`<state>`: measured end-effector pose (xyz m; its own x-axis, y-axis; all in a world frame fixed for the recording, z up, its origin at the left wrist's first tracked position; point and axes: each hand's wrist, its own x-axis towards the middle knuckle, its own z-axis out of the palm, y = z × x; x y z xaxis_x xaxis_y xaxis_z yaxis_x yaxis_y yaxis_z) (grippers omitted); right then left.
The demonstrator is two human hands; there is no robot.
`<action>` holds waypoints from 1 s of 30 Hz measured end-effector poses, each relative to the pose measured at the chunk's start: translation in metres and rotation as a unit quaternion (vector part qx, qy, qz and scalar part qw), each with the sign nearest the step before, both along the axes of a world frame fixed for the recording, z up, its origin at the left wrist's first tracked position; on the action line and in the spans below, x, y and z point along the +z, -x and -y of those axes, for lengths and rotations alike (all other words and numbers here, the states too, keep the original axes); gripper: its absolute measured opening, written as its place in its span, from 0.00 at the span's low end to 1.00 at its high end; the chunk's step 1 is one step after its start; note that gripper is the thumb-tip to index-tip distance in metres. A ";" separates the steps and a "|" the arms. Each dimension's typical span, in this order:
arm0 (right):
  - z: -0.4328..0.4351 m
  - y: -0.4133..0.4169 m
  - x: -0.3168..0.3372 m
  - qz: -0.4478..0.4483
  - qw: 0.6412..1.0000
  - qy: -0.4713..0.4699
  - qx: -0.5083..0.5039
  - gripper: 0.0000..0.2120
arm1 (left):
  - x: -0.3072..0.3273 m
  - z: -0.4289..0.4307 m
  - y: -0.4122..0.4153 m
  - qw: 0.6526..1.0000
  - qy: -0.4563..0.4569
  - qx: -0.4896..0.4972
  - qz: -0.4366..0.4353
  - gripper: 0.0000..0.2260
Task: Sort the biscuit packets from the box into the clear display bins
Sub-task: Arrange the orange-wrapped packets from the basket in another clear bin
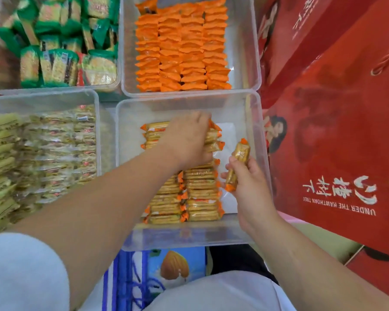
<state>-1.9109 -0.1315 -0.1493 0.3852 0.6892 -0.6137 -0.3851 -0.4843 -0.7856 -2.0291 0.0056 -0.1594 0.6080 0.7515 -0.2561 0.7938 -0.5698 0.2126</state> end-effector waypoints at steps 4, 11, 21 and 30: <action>-0.001 -0.003 -0.005 0.030 1.000 0.006 0.006 0.05 | -0.026 -0.006 -0.013 0.989 -0.010 -0.071 -0.128 0.46; -0.010 -0.007 -0.008 0.036 0.998 0.013 0.044 0.10 | -0.043 -0.007 -0.016 0.992 0.009 -0.096 -0.087 0.45; -0.010 -0.008 -0.017 0.045 0.996 0.031 0.074 0.10 | -0.042 -0.022 -0.013 0.993 0.089 -0.076 0.013 0.42; -0.012 -0.004 -0.033 0.082 0.987 0.070 0.122 0.08 | -0.042 -0.030 -0.011 0.990 0.114 -0.076 0.039 0.38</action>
